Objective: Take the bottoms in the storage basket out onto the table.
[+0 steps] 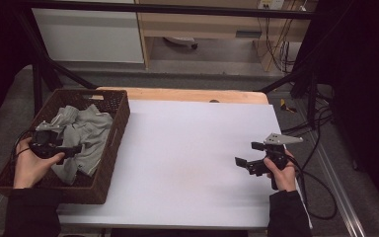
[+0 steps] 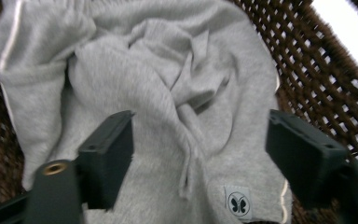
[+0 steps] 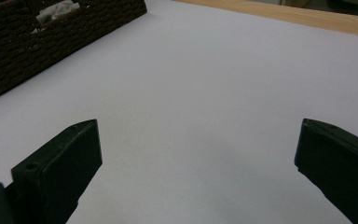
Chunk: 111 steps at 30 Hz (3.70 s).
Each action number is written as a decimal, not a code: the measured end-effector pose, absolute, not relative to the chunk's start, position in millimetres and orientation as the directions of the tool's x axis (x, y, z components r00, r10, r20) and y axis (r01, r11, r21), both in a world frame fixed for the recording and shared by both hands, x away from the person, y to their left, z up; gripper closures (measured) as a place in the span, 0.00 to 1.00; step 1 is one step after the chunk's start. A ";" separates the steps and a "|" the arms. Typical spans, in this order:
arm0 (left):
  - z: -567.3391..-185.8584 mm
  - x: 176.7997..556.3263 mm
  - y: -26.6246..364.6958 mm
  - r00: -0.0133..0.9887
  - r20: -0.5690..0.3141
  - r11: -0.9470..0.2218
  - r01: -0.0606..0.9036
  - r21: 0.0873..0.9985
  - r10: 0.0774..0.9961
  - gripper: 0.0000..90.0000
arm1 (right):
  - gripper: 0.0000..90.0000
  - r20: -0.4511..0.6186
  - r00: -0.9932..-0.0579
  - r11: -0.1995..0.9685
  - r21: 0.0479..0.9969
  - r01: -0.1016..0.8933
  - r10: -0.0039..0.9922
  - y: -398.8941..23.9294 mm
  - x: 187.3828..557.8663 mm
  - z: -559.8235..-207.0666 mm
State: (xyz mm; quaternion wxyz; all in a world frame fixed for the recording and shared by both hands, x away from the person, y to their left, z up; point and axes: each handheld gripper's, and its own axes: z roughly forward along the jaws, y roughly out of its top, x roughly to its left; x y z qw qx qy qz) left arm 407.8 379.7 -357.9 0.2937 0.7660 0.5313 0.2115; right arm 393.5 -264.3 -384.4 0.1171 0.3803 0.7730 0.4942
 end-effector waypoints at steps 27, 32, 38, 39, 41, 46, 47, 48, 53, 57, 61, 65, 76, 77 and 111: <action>-343.2 440.1 375.6 0.360 -0.004 -0.257 0.674 0.693 0.933 0.07 | 0.01 0.195 -0.683 0.221 0.854 0.471 0.704 -264.9 393.4 -384.2; -354.8 446.5 379.2 0.322 -0.015 -0.228 0.701 0.675 0.946 0.07 | 0.01 0.194 -0.684 0.222 0.854 0.471 0.703 -264.8 393.5 -384.5; -365.6 451.7 381.0 0.297 -0.001 -0.223 0.720 0.657 0.955 0.07 | 0.01 0.196 -0.683 0.223 0.852 0.474 0.704 -264.4 393.4 -384.8; -366.9 452.3 381.6 0.296 -0.002 -0.223 0.724 0.653 0.955 0.07 | 0.01 0.196 -0.683 0.223 0.851 0.475 0.703 -264.3 393.4 -384.9; -369.7 453.5 382.6 0.285 -0.009 -0.211 0.731 0.649 0.959 0.07 | 0.01 0.195 -0.683 0.224 0.851 0.475 0.704 -264.2 393.5 -385.0; -378.0 455.7 383.9 0.259 -0.007 -0.198 0.755 0.625 0.966 0.07 | 0.01 0.196 -0.682 0.225 0.850 0.476 0.704 -264.2 393.7 -385.2; -379.5 456.2 383.5 0.261 -0.002 -0.205 0.760 0.617 0.965 0.08 | 0.01 0.194 -0.682 0.225 0.850 0.476 0.705 -264.3 393.7 -385.4; -381.0 456.8 382.9 0.261 0.000 -0.206 0.763 0.613 0.965 0.08 | 0.01 0.194 -0.681 0.226 0.850 0.475 0.706 -264.3 393.8 -385.4; -388.1 459.7 379.9 0.265 0.007 -0.216 0.770 0.600 0.964 0.10 | 0.01 0.194 -0.683 0.228 0.849 0.477 0.704 -263.8 393.9 -385.7; -390.5 460.6 379.6 0.261 0.013 -0.217 0.772 0.597 0.965 0.11 | 0.01 0.195 -0.683 0.227 0.849 0.477 0.704 -263.9 393.8 -385.6; -393.1 461.8 379.5 0.252 -0.001 -0.202 0.778 0.594 0.968 0.13 | 0.01 0.192 -0.682 0.228 0.850 0.475 0.705 -263.7 393.8 -385.8; -395.5 463.0 379.8 0.247 0.001 -0.199 0.777 0.597 0.969 0.18 | 0.01 0.192 -0.683 0.229 0.850 0.475 0.705 -263.3 393.9 -386.0; -404.5 467.3 379.1 0.241 0.003 -0.198 0.791 0.579 0.971 0.21 | 0.01 0.194 -0.683 0.232 0.847 0.479 0.704 -262.4 393.9 -386.3; -405.5 467.6 379.2 0.241 -0.001 -0.196 0.793 0.576 0.970 0.21 | 0.01 0.193 -0.684 0.232 0.847 0.478 0.704 -262.3 393.8 -386.2; -410.8 466.4 376.2 0.238 0.060 -0.233 0.820 0.523 0.969 0.71 | 0.01 0.190 -0.684 0.233 0.848 0.476 0.704 -262.0 393.9 -386.4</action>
